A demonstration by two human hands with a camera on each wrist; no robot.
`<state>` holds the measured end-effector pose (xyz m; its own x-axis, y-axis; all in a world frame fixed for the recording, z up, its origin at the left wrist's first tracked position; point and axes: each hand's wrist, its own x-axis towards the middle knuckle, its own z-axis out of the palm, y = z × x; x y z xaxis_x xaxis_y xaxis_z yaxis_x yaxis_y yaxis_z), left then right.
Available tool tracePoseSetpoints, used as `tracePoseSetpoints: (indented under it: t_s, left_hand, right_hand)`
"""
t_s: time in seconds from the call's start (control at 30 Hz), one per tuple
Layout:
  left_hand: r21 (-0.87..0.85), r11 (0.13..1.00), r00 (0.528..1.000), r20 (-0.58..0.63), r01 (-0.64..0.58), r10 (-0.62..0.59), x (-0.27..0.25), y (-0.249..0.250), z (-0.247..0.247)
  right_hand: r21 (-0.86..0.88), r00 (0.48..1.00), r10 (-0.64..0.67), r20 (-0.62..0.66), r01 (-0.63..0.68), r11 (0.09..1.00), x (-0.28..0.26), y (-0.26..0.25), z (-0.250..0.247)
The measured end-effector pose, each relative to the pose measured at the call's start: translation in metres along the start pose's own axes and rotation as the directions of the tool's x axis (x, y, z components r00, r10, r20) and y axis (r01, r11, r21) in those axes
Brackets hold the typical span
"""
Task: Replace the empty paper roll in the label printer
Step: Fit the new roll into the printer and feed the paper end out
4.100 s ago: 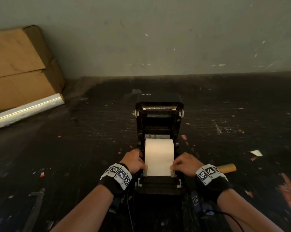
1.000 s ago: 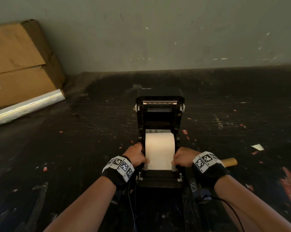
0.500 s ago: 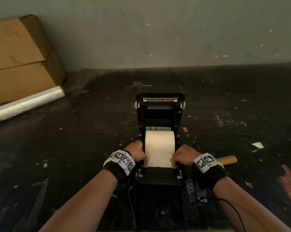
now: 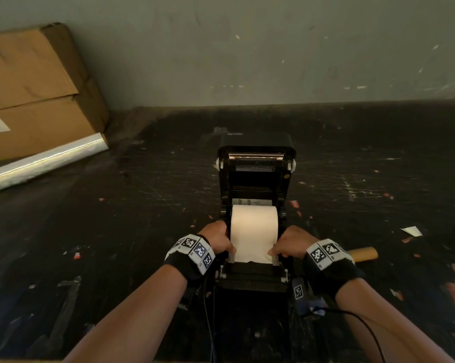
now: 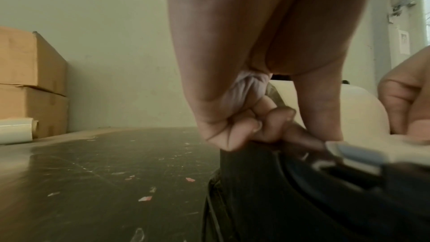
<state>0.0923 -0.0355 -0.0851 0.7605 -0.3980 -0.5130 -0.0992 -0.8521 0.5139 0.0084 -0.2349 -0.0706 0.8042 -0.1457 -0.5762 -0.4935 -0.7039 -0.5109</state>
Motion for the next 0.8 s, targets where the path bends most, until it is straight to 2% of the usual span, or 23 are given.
tracePoseSetpoints:
  t_s: [0.17, 0.33, 0.43, 0.5, 0.6, 0.7, 0.8]
  left_hand:
    - [-0.075, 0.997, 1.000, -0.019, 0.000, -0.001, 0.001, -0.006, 0.004]
    - [-0.089, 0.996, 0.999, -0.046, -0.011, 0.006, 0.000, -0.006, 0.006]
    - [-0.036, 0.999, 0.999, -0.038, -0.018, 0.017, -0.001, -0.003, 0.005]
    - [0.000, 1.000, 0.999, -0.033, -0.007, 0.007, 0.000, -0.001, 0.004]
    - [0.021, 1.000, 0.999, -0.031, -0.011, 0.012, 0.000, 0.000, 0.004]
    - [0.033, 0.999, 0.999, -0.026, -0.023, 0.024, -0.002, 0.001, 0.003]
    - [0.027, 0.999, 0.999, -0.031, -0.020, 0.021, -0.004, 0.001, 0.003]
  right_hand:
    - [-0.020, 0.999, 0.017, 0.035, -0.016, 1.000, 0.003, -0.003, -0.001]
    - [-0.025, 1.000, 0.009, 0.006, -0.008, 1.000, 0.003, 0.000, -0.001]
    - [-0.168, 0.988, -0.033, -0.149, 0.007, 0.986, -0.006, -0.001, -0.002]
    - [-0.280, 0.954, -0.154, -0.257, 0.079, 0.957, -0.019, -0.008, -0.005]
    - [-0.459, 0.917, -0.365, -0.163, 0.256, 0.851, -0.039, -0.024, 0.006]
    - [-0.593, 0.919, -0.388, -0.067, 0.276, 0.757, -0.043, -0.027, 0.023]
    - [-0.641, 0.915, -0.402, -0.033, 0.289, 0.711, -0.040, -0.023, 0.032]
